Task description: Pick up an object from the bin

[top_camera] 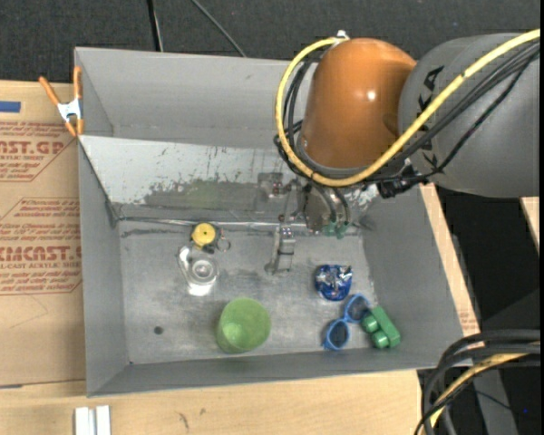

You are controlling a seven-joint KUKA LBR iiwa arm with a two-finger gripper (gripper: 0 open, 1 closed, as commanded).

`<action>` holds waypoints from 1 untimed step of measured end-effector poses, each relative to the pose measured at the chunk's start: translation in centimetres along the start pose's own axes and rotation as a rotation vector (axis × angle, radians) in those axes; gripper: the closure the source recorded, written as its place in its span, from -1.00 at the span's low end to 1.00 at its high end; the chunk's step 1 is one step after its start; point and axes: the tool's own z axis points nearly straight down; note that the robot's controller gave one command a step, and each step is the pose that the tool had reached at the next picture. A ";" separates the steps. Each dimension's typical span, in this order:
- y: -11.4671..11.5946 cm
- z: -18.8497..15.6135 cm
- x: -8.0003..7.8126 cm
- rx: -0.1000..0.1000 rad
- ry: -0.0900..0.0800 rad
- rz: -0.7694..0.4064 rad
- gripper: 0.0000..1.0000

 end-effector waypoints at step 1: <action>2.8 15.6 7.4 0.000 -0.006 -0.434 -1.00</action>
Offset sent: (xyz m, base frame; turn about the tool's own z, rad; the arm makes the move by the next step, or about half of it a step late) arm -0.0753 0.0272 -0.1569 -0.4333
